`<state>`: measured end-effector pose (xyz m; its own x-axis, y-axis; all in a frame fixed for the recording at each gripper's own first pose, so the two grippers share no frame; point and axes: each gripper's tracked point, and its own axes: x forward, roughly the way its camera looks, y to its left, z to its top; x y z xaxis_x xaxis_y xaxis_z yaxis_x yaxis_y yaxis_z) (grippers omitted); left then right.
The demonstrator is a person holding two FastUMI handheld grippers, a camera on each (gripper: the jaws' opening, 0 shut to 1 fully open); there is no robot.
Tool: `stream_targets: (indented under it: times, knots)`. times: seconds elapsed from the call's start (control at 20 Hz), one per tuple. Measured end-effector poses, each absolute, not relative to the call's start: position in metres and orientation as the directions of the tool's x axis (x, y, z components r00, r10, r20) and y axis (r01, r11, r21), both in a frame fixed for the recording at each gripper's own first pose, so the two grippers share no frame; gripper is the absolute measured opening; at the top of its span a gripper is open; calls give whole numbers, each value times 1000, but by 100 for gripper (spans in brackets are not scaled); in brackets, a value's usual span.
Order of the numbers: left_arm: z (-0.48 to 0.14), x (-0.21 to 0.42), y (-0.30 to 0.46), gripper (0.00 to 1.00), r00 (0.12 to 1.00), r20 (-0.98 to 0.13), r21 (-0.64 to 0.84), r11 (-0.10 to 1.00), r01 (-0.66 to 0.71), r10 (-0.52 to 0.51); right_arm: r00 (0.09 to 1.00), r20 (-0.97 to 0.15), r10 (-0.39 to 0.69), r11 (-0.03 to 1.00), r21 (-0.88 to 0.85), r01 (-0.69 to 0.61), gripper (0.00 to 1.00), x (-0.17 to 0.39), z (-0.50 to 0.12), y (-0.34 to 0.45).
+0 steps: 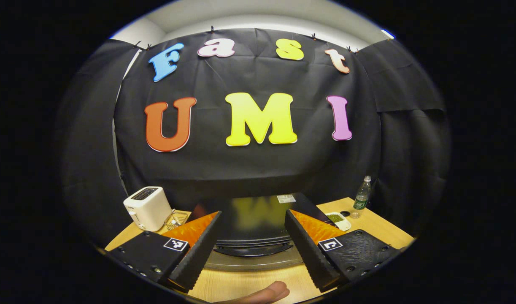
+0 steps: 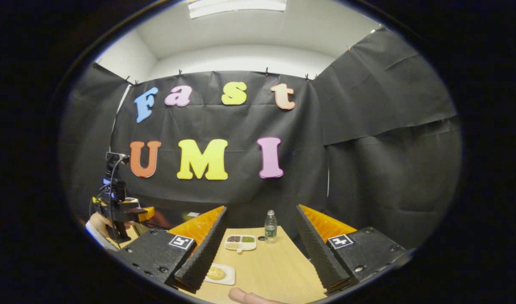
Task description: Open the electric oven with the left hand, put the food in, and close the electric oven.
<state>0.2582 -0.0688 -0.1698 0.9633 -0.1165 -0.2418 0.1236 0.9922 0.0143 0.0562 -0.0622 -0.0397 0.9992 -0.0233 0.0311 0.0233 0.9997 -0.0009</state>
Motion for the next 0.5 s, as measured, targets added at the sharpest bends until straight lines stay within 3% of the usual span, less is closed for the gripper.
stream_targets:
  times: [0.05,0.1,0.2,0.5]
  knots:
    - [-181,263,-71,88,956,-271,12,992,123,-115,999,30,-32,999,1,32,96,57,-42,-66]
    - [-193,269,-70,96,947,-301,10,992,124,-116,999,28,-40,999,2,40,100,56,-43,-70]
    - [-207,277,-69,96,937,-331,19,993,121,-108,998,19,-56,998,5,56,96,58,-47,-77]
    - [-243,286,-69,96,910,-399,8,991,131,-117,995,1,-105,995,0,105,100,48,-51,-96]
